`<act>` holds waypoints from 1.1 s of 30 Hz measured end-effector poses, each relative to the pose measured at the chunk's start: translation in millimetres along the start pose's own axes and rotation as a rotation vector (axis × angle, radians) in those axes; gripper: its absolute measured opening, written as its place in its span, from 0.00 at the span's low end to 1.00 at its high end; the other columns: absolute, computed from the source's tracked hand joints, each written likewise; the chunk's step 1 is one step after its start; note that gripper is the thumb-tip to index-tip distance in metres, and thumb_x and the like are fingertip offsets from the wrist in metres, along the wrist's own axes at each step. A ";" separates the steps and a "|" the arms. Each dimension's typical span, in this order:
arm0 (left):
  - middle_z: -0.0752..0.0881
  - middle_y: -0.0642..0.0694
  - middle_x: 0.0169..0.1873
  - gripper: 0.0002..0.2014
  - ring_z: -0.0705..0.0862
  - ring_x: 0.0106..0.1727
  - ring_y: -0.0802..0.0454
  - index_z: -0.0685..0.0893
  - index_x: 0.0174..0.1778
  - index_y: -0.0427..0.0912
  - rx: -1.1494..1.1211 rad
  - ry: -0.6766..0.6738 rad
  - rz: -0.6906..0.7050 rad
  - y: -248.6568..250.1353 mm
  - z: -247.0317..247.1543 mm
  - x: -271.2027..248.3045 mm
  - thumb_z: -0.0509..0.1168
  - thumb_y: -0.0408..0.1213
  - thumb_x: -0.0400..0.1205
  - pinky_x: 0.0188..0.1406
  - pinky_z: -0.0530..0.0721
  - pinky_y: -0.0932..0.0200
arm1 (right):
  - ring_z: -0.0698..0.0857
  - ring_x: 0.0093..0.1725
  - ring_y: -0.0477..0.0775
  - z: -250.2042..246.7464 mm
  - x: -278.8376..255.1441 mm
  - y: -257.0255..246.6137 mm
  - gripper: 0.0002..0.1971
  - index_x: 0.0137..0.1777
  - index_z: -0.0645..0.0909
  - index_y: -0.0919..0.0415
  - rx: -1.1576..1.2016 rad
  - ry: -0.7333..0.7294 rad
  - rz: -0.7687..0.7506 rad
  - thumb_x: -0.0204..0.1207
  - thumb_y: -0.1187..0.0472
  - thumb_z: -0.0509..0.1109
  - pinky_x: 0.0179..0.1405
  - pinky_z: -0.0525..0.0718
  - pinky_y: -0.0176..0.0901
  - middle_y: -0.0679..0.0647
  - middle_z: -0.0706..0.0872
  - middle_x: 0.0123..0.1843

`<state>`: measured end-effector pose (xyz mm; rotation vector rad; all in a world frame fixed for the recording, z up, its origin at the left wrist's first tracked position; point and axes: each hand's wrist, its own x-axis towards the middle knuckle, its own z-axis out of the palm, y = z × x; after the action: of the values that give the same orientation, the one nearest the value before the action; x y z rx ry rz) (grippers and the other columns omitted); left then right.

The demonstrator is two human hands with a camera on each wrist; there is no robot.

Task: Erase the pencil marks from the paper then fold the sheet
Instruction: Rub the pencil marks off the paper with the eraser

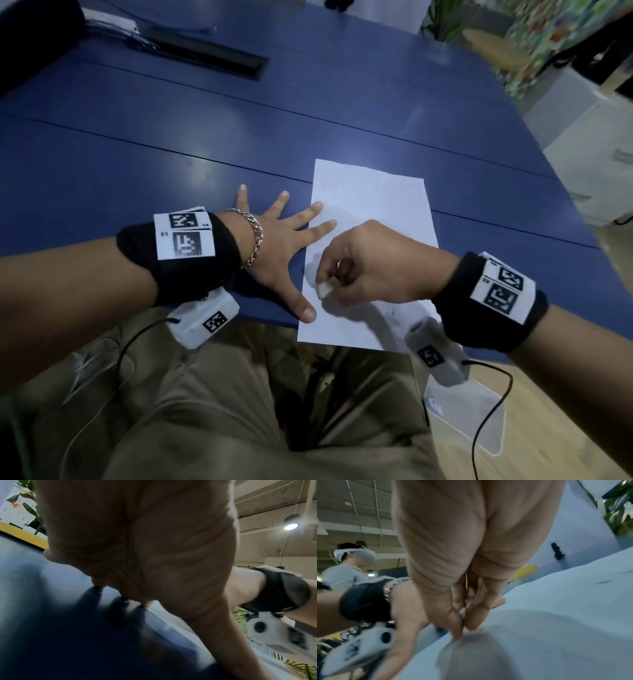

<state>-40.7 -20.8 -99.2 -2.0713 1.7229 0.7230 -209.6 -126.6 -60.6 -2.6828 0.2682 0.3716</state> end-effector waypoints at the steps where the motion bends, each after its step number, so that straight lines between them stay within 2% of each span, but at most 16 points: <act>1: 0.17 0.68 0.81 0.75 0.22 0.87 0.37 0.21 0.80 0.75 0.000 -0.001 -0.001 0.0 0.0 -0.1 0.62 0.92 0.47 0.68 0.30 0.04 | 0.86 0.36 0.35 -1.5 3.3 3.3 0.11 0.51 0.92 0.49 -0.018 0.032 -0.001 0.68 0.57 0.82 0.39 0.81 0.26 0.36 0.86 0.33; 3: 0.17 0.69 0.81 0.75 0.22 0.87 0.37 0.22 0.80 0.76 -0.009 -0.007 -0.004 -0.2 0.2 0.5 0.63 0.92 0.46 0.68 0.30 0.04 | 0.85 0.35 0.38 -2.7 11.6 10.3 0.11 0.50 0.92 0.51 -0.045 0.167 0.009 0.68 0.59 0.79 0.42 0.84 0.33 0.35 0.85 0.35; 5: 0.17 0.69 0.80 0.75 0.22 0.87 0.38 0.22 0.80 0.76 -0.013 -0.014 -0.003 -0.1 0.3 0.4 0.63 0.92 0.46 0.68 0.31 0.04 | 0.85 0.36 0.40 -0.6 13.3 10.6 0.12 0.51 0.92 0.51 -0.059 0.230 0.022 0.67 0.59 0.77 0.43 0.87 0.39 0.39 0.87 0.39; 8: 0.17 0.68 0.81 0.75 0.22 0.86 0.37 0.22 0.81 0.75 -0.015 -0.013 0.002 0.5 -0.3 -1.0 0.62 0.92 0.46 0.67 0.30 0.03 | 0.86 0.36 0.37 1.1 5.1 1.3 0.12 0.50 0.91 0.47 -0.055 0.042 -0.021 0.67 0.58 0.80 0.37 0.80 0.26 0.39 0.89 0.37; 10: 0.17 0.68 0.81 0.75 0.21 0.86 0.36 0.22 0.81 0.76 -0.019 -0.014 0.001 0.9 -0.9 -2.0 0.63 0.92 0.47 0.67 0.31 0.03 | 0.86 0.37 0.35 -2.3 6.4 -2.1 0.12 0.51 0.92 0.46 -0.050 -0.020 -0.022 0.67 0.57 0.81 0.38 0.80 0.26 0.38 0.88 0.37; 14: 0.17 0.69 0.80 0.75 0.20 0.86 0.37 0.24 0.81 0.77 -0.035 -0.020 0.006 0.0 -0.3 -1.4 0.63 0.92 0.46 0.68 0.35 0.02 | 0.81 0.33 0.37 -6.4 20.9 8.6 0.14 0.52 0.91 0.50 -0.120 0.213 0.049 0.66 0.58 0.77 0.43 0.85 0.39 0.41 0.87 0.38; 15: 0.17 0.70 0.80 0.75 0.20 0.86 0.38 0.25 0.81 0.77 -0.043 -0.019 0.007 -0.2 0.0 -1.2 0.63 0.92 0.45 0.68 0.36 0.02 | 0.81 0.32 0.36 -5.5 19.1 6.8 0.14 0.52 0.91 0.49 -0.122 0.211 0.050 0.66 0.58 0.77 0.42 0.84 0.36 0.40 0.86 0.36; 17: 0.17 0.71 0.80 0.76 0.20 0.85 0.38 0.23 0.80 0.78 -0.053 -0.021 0.004 -1.0 0.3 -1.0 0.62 0.93 0.42 0.68 0.38 0.02 | 0.83 0.34 0.34 -3.2 10.5 -0.7 0.13 0.51 0.91 0.46 -0.094 0.082 0.029 0.66 0.56 0.80 0.38 0.80 0.26 0.37 0.85 0.33; 19: 0.17 0.71 0.79 0.76 0.20 0.85 0.38 0.21 0.78 0.78 -0.053 -0.026 0.003 -1.2 0.5 -1.4 0.60 0.93 0.40 0.68 0.39 0.01 | 0.84 0.37 0.31 -2.8 4.7 -7.2 0.12 0.50 0.91 0.45 -0.075 -0.039 0.008 0.66 0.54 0.82 0.38 0.80 0.25 0.34 0.85 0.33; 21: 0.16 0.71 0.79 0.77 0.20 0.86 0.38 0.21 0.78 0.78 -0.042 -0.026 0.006 -1.7 0.3 -0.3 0.58 0.94 0.38 0.68 0.39 0.01 | 0.85 0.36 0.33 -5.2 9.3 -2.5 0.12 0.51 0.92 0.46 -0.081 0.016 0.029 0.67 0.54 0.82 0.37 0.78 0.26 0.36 0.86 0.34; 24: 0.16 0.72 0.78 0.78 0.20 0.86 0.39 0.23 0.80 0.78 -0.037 -0.032 0.003 -1.6 -0.1 -0.1 0.57 0.94 0.36 0.68 0.40 0.02 | 0.84 0.35 0.41 -3.6 15.8 5.8 0.13 0.52 0.91 0.49 -0.094 0.201 0.058 0.67 0.58 0.77 0.40 0.81 0.37 0.41 0.87 0.35; 26: 0.16 0.72 0.79 0.78 0.20 0.86 0.38 0.22 0.79 0.78 -0.040 -0.032 0.004 -1.7 -0.2 0.4 0.56 0.94 0.35 0.68 0.40 0.01 | 0.84 0.35 0.42 0.4 9.3 1.2 0.12 0.51 0.91 0.49 -0.101 0.173 0.030 0.66 0.59 0.78 0.39 0.83 0.33 0.38 0.85 0.33; 27: 0.16 0.72 0.79 0.78 0.20 0.86 0.38 0.21 0.79 0.78 -0.045 -0.036 0.002 -1.8 0.0 0.3 0.56 0.94 0.35 0.68 0.39 0.01 | 0.85 0.36 0.40 2.1 4.3 -2.5 0.12 0.51 0.90 0.47 -0.093 0.102 0.015 0.66 0.57 0.80 0.38 0.81 0.28 0.37 0.84 0.33; 29: 0.16 0.72 0.78 0.77 0.19 0.85 0.38 0.20 0.77 0.79 -0.048 -0.040 -0.003 -2.0 0.1 0.0 0.58 0.94 0.38 0.68 0.39 0.02 | 0.85 0.39 0.36 1.5 -1.7 -5.6 0.12 0.51 0.90 0.44 -0.084 -0.019 0.003 0.67 0.53 0.81 0.38 0.81 0.26 0.38 0.86 0.34; 31: 0.15 0.72 0.78 0.76 0.19 0.85 0.39 0.19 0.77 0.79 -0.044 -0.042 -0.009 -1.9 0.2 -0.2 0.60 0.94 0.40 0.69 0.41 0.02 | 0.85 0.37 0.35 -1.5 1.7 0.9 0.12 0.51 0.91 0.45 -0.071 0.007 0.016 0.67 0.51 0.82 0.38 0.80 0.27 0.38 0.87 0.34; 33: 0.15 0.72 0.77 0.76 0.20 0.86 0.39 0.19 0.77 0.78 -0.041 -0.041 -0.015 -1.3 -0.2 -0.6 0.61 0.93 0.41 0.70 0.41 0.03 | 0.83 0.34 0.37 -1.4 7.7 9.2 0.11 0.50 0.91 0.48 -0.088 0.129 0.014 0.67 0.55 0.80 0.35 0.77 0.28 0.37 0.84 0.33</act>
<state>-39.5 -20.3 -98.8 -2.0793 1.6820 0.7980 -204.3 -136.5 -65.1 -2.7978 0.3158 0.2195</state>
